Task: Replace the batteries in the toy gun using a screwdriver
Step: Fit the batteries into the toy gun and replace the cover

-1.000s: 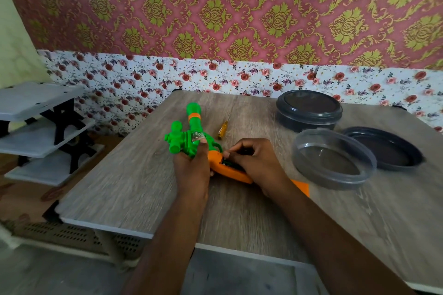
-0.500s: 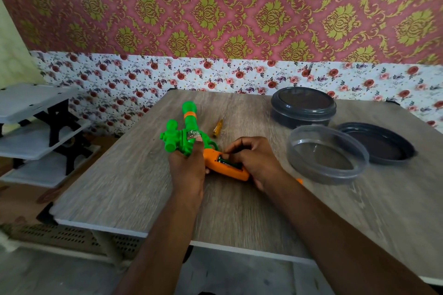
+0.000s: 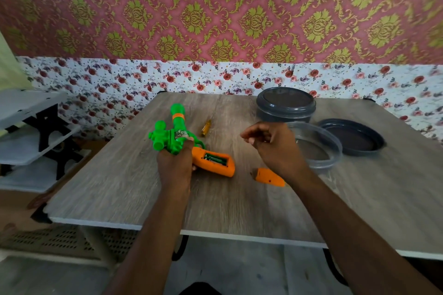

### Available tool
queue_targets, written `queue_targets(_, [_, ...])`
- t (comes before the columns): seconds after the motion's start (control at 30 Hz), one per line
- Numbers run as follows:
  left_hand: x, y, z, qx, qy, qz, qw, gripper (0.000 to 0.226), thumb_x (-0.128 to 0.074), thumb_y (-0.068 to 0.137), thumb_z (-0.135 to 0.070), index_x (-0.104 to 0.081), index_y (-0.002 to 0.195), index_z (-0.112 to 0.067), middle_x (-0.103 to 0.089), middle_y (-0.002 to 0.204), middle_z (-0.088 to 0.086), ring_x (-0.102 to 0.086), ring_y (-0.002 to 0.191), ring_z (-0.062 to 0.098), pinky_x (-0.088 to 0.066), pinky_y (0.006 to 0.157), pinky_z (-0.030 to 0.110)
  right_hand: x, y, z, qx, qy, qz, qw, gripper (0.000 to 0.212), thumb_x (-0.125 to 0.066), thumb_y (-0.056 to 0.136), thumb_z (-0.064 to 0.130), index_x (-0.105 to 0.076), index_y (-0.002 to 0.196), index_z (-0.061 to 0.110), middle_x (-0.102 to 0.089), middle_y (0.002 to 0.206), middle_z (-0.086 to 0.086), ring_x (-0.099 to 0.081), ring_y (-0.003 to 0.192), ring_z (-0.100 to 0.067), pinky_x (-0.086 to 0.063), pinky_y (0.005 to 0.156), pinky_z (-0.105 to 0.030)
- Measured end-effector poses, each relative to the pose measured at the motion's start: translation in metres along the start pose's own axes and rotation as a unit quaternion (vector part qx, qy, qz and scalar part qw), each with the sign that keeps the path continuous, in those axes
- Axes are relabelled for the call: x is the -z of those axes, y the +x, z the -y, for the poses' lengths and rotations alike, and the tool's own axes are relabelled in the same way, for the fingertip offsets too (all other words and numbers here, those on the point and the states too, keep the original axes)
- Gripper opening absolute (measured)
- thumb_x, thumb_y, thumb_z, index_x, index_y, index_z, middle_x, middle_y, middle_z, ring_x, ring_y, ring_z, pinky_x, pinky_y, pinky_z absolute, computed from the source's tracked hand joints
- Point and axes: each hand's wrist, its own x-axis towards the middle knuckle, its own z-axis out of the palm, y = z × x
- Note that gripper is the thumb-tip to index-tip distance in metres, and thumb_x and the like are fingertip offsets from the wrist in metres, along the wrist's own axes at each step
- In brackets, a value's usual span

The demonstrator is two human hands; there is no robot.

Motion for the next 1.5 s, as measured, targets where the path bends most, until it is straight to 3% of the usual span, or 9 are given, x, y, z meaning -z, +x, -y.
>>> queue_targets(0.13, [0.003, -0.01, -0.001, -0.012, 0.048, 0.001, 0.999, 0.024, -0.077, 0.086, -0.029, -0.069, 0.103, -0.015, -0.073, 0.085, 0.006, -0.068, 0.065, 0.018, -0.06, 0.067, 0.042, 0.016, -0.022, -0.005, -0.018, -0.15, 0.058, 0.987, 0.031, -0.067, 0.088, -0.003, -0.077, 0.112, 0.014, -0.077, 0.11, 0.0, -0.07, 0.098, -0.006, -0.058, 0.086, -0.021])
queue_targets(0.2, [0.003, -0.014, -0.003, -0.015, 0.059, 0.005, 0.998, 0.02, -0.078, 0.083, -0.034, -0.067, 0.094, -0.021, -0.071, 0.078, 0.001, -0.068, 0.062, 0.016, -0.062, 0.072, 0.048, 0.021, -0.036, -0.005, -0.034, -0.203, 0.102, 0.973, 0.036, -0.07, 0.089, 0.009, -0.071, 0.125, 0.017, -0.071, 0.12, -0.001, -0.067, 0.102, -0.008, -0.052, 0.078, -0.014])
queue_targets(0.37, [0.005, -0.016, -0.003, -0.024, 0.059, 0.014, 0.998, 0.034, -0.071, 0.067, -0.049, -0.068, 0.09, -0.025, -0.071, 0.076, -0.001, -0.067, 0.053, 0.006, -0.061, 0.071, 0.046, 0.017, -0.061, -0.006, -0.032, -0.301, 0.18, 0.936, 0.021, -0.054, 0.098, 0.017, -0.068, 0.114, 0.015, -0.066, 0.113, -0.012, -0.067, 0.102, -0.028, -0.057, 0.088, -0.041])
queue_targets(0.57, [0.005, -0.016, -0.002, -0.007, 0.023, 0.016, 1.0, 0.045, -0.076, 0.076, -0.04, -0.068, 0.115, -0.019, -0.073, 0.096, 0.002, -0.069, 0.074, 0.014, -0.054, 0.064, 0.034, 0.016, -0.07, -0.004, 0.0, -0.367, 0.154, 0.917, 0.029, -0.051, 0.101, 0.014, -0.06, 0.129, 0.013, -0.058, 0.126, -0.012, -0.061, 0.117, -0.032, -0.053, 0.095, -0.044])
queue_targets(0.73, [0.005, -0.011, 0.002, -0.01, 0.012, 0.016, 1.0, 0.022, -0.075, 0.086, -0.028, -0.066, 0.105, -0.025, -0.072, 0.096, 0.005, -0.07, 0.081, 0.021, -0.052, 0.062, 0.034, 0.019, -0.067, -0.004, -0.013, -0.311, 0.112, 0.944, 0.033, -0.066, 0.091, 0.01, -0.063, 0.124, 0.013, -0.053, 0.126, -0.008, -0.061, 0.113, -0.028, -0.055, 0.092, -0.04])
queue_targets(1.0, [0.006, -0.009, 0.004, -0.008, -0.004, 0.02, 1.0, 0.03, -0.074, 0.09, -0.026, -0.065, 0.118, -0.022, -0.073, 0.104, 0.005, -0.071, 0.09, 0.022, -0.054, 0.062, 0.033, 0.006, -0.062, 0.006, 0.055, -0.16, -0.015, 0.986, 0.034, -0.081, 0.082, 0.011, -0.073, 0.115, 0.018, -0.065, 0.117, -0.001, -0.063, 0.1, -0.017, -0.042, 0.078, -0.014])
queue_targets(1.17, [0.007, -0.008, 0.005, -0.022, -0.004, 0.024, 0.999, 0.014, -0.075, 0.088, -0.027, -0.066, 0.097, -0.032, -0.075, 0.099, 0.005, -0.074, 0.091, 0.026, -0.06, 0.069, 0.042, -0.019, -0.045, 0.02, 0.039, 0.017, -0.012, 0.999, 0.019, -0.088, 0.076, 0.02, -0.08, 0.092, 0.022, -0.074, 0.098, 0.008, -0.072, 0.086, -0.009, -0.062, 0.078, -0.037])
queue_targets(1.3, [0.006, -0.008, 0.005, -0.025, -0.011, 0.028, 0.999, 0.017, -0.077, 0.082, -0.032, -0.067, 0.096, -0.032, -0.075, 0.094, 0.002, -0.074, 0.088, 0.028, -0.061, 0.073, 0.049, -0.033, -0.033, 0.021, 0.043, 0.016, 0.025, 0.999, 0.022, -0.088, 0.076, 0.019, -0.081, 0.097, 0.017, -0.077, 0.097, 0.004, -0.072, 0.087, -0.009, -0.061, 0.085, -0.038])
queue_targets(1.5, [0.006, -0.004, 0.008, -0.006, -0.02, 0.024, 0.999, 0.039, -0.076, 0.088, -0.028, -0.064, 0.124, -0.017, -0.075, 0.104, 0.007, -0.074, 0.092, 0.026, -0.061, 0.07, 0.044, -0.033, -0.027, 0.015, 0.14, -0.091, 0.064, 0.984, 0.025, -0.083, 0.083, 0.025, -0.081, 0.107, 0.017, -0.076, 0.111, 0.004, -0.068, 0.1, -0.006, -0.055, 0.094, -0.027])
